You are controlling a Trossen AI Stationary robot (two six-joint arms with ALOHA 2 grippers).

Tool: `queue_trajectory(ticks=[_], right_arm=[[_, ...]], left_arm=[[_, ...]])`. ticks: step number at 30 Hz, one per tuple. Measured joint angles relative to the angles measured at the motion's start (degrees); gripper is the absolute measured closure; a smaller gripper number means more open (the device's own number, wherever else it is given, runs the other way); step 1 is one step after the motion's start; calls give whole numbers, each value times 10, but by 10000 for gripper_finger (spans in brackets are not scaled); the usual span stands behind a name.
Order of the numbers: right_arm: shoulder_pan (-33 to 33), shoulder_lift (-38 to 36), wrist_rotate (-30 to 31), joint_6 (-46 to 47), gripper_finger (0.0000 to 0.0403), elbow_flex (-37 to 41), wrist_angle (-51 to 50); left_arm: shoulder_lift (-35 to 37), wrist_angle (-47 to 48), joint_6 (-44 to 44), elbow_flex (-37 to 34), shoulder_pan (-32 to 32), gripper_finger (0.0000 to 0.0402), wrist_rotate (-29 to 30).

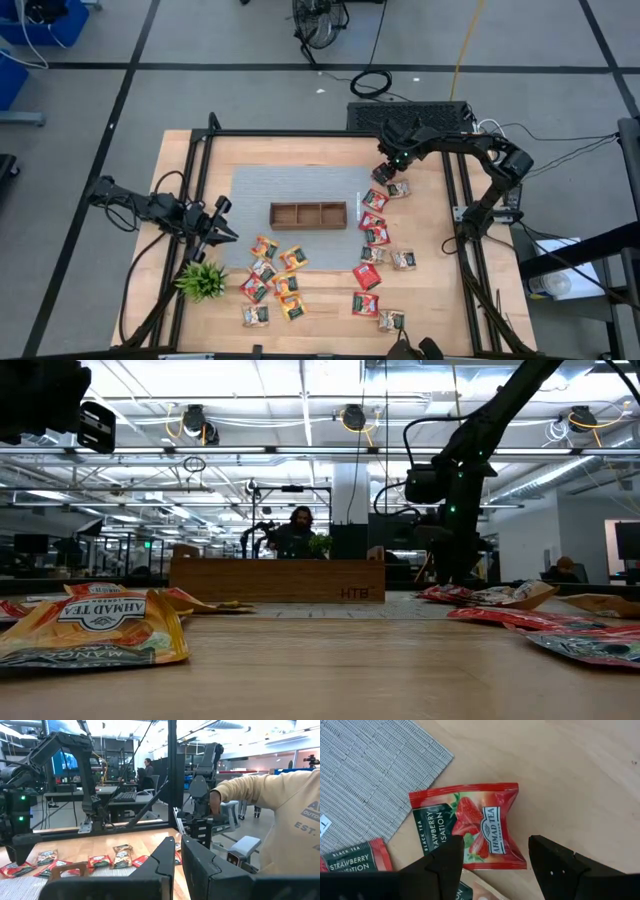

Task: Pick & Place Tea
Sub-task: Put the red tea bag into the wooden organizer

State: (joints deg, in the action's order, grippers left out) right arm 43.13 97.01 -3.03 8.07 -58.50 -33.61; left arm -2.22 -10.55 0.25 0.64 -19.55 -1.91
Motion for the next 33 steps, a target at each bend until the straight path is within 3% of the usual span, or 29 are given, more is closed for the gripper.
queue_trajectory(ticks=[7, 12, 21, 28, 30, 33], right_arm=[[-1, 0, -3, 5, 195, 0, -8], [-2, 0, -48, 7, 195, 0, -21], [-5, 0, -46, -2, 195, -5, -13], [-34, -45, -20, -123, 195, -46, -48], [-61, -56, 17, -209, 194, -56, -50], [-111, -53, 119, -370, 187, -59, -53]], left_arm=[[0, 0, 0, 0, 0, 366, 0], [0, 0, 0, 0, 0, 366, 0], [0, 0, 0, 0, 0, 366, 0], [0, 0, 0, 0, 0, 366, 0], [0, 0, 0, 0, 0, 366, 0], [0, 0, 0, 0, 0, 366, 0]])
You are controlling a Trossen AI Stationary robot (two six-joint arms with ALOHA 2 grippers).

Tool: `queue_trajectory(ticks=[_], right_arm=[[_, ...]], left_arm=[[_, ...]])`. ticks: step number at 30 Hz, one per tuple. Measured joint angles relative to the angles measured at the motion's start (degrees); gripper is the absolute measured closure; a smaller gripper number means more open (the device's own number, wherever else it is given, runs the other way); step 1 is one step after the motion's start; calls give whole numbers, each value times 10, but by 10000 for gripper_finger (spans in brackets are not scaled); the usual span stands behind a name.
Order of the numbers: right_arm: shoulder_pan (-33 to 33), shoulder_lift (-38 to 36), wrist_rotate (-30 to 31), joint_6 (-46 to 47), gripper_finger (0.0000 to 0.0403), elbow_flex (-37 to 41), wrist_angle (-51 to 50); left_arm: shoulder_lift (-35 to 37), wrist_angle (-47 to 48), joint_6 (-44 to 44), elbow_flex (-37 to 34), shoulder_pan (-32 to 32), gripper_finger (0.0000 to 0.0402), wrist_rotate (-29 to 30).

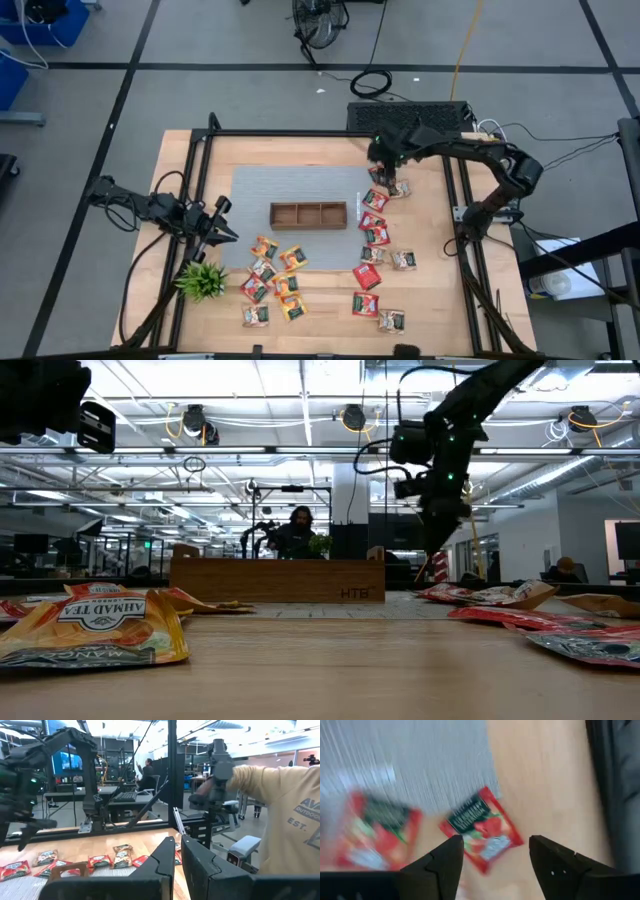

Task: Pick & Place Tea
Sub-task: Put the red tea bag into the wooden organizer

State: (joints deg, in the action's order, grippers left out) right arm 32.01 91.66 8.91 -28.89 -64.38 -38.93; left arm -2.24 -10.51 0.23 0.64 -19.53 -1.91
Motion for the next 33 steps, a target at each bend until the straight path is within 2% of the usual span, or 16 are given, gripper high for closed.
queue_trajectory(ticks=[3, 5, 8, 14, 21, 24, 29, 33], right_arm=[[-39, 29, 104, -68, 175, 0, -7], [-48, 56, 140, -76, 165, 0, -29], [-50, 99, 148, -53, 158, 2, -70], [-35, 132, 100, -36, 156, -1, -66], [-35, 91, 166, -84, 156, 1, -65], [-34, 82, 148, -99, 156, 1, -43], [-30, 98, 62, -79, 156, -21, -16], [-20, 126, 38, -62, 156, -52, -25]], left_arm=[[0, 0, 0, 0, 0, 366, 0], [0, 0, 0, 0, 0, 366, 0], [0, 0, 0, 0, 0, 366, 0], [0, -1, 0, 0, 0, 366, 0], [0, 0, 0, 0, 0, 366, 0], [0, 0, 0, 0, 0, 366, 0], [0, 0, 0, 0, 0, 366, 0], [0, 0, 0, 0, 0, 366, 0]])
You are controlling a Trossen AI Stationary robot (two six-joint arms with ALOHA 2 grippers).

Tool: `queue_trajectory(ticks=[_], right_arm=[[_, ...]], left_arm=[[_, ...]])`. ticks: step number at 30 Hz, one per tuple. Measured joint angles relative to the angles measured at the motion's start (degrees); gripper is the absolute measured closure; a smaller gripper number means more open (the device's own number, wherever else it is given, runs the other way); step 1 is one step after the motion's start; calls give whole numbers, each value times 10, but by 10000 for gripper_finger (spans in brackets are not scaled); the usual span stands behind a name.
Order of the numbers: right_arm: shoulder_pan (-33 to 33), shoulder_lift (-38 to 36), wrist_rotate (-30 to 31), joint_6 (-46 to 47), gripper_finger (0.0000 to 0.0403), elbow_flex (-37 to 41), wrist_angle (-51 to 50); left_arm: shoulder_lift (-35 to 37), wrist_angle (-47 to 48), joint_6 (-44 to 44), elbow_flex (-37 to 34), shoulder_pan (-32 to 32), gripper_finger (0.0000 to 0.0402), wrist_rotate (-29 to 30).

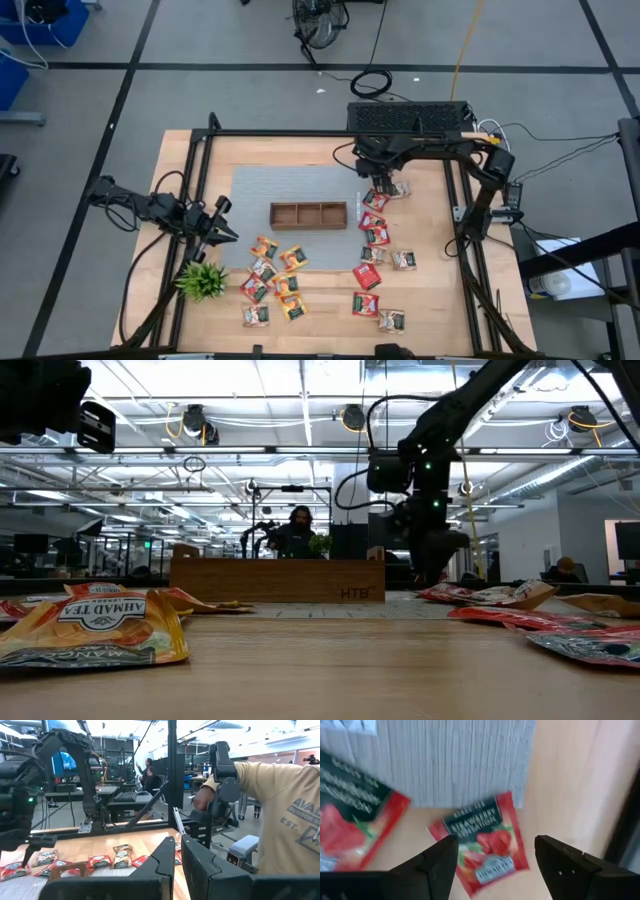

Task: Pick & Place Tea
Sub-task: Put the red tea bag into the wooden organizer

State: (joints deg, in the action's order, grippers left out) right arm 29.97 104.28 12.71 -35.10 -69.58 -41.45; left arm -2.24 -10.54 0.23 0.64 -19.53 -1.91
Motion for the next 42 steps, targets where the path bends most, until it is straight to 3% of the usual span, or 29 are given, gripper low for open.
queue_trajectory(ticks=[8, 16, 21, 29, 36, 42], right_arm=[[34, 50, -12, 16, 156, -17, -25], [48, 58, -65, 48, 165, -16, -55], [56, 58, -109, 70, 220, -14, -94], [57, 59, -113, 66, 388, -14, -100], [53, 43, -104, 68, 403, -12, -86], [47, -22, -100, 126, 388, -12, -89]], left_arm=[[0, 0, 0, 0, 0, 366, 0], [0, 0, 0, 0, 0, 366, 0], [0, 0, 0, 0, 0, 366, 0], [0, 0, 0, 0, 0, 366, 0], [0, 0, 0, 0, 0, 366, 0], [0, 0, 0, 0, 0, 366, 0]])
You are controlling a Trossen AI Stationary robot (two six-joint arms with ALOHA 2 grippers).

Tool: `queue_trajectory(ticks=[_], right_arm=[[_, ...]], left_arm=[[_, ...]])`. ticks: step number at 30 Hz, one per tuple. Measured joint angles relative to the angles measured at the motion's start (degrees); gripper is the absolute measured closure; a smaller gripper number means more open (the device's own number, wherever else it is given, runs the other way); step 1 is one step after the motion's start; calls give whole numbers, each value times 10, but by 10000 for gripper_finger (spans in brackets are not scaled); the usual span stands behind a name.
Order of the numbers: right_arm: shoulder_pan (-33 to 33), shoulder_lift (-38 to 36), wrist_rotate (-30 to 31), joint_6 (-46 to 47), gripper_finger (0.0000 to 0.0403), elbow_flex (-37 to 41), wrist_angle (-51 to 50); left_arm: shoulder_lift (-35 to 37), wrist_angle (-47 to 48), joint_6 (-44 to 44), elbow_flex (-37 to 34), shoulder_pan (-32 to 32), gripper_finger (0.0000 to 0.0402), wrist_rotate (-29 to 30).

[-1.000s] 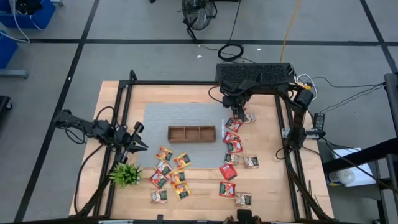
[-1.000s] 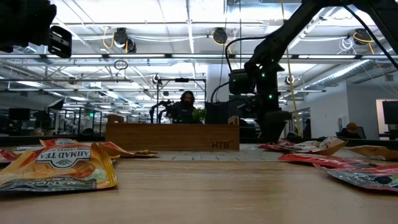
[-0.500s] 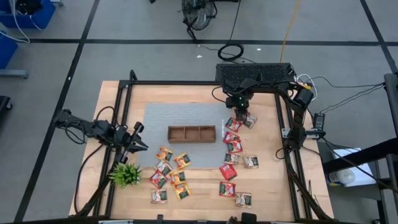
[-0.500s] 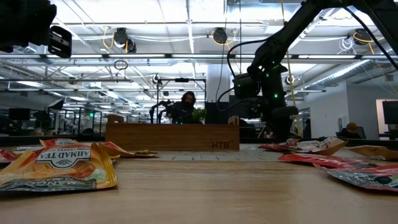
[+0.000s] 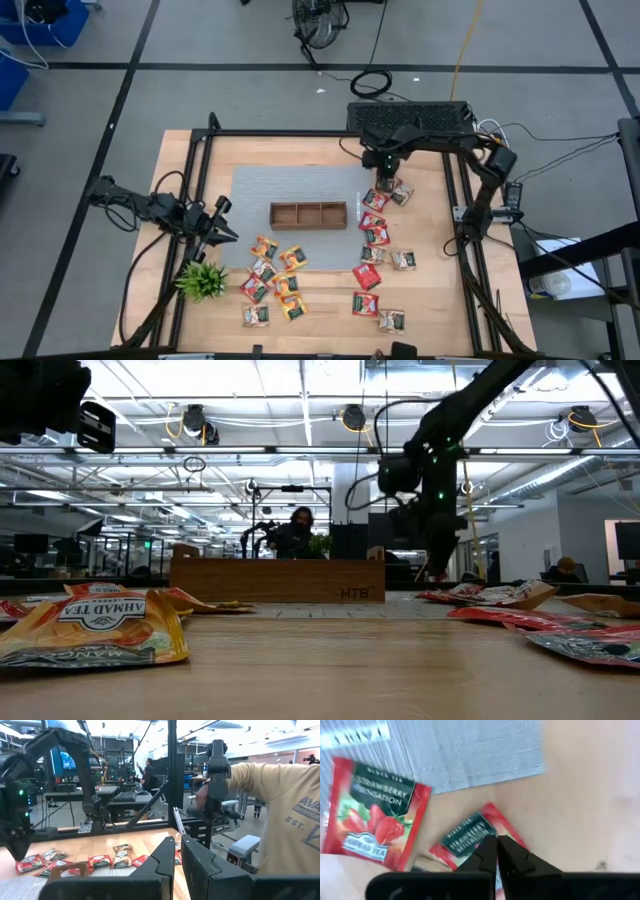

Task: Pick & Place Tea
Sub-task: Put the red tea bag into the wooden organizer

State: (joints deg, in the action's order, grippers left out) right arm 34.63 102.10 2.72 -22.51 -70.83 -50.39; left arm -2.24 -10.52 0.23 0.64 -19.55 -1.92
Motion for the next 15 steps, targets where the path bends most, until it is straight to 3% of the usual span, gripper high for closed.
queue_trajectory(ticks=[4, 11, 15], right_arm=[[-12, -23, 2, 2, 325, 1, -38], [-14, -15, 32, -14, 144, 13, -22], [-14, -5, 56, -65, 94, 34, -22]], left_arm=[[0, 0, 0, 0, 0, 366, 0], [0, 0, 0, 0, 0, 366, 0], [0, 0, 0, 0, 0, 366, 0]])
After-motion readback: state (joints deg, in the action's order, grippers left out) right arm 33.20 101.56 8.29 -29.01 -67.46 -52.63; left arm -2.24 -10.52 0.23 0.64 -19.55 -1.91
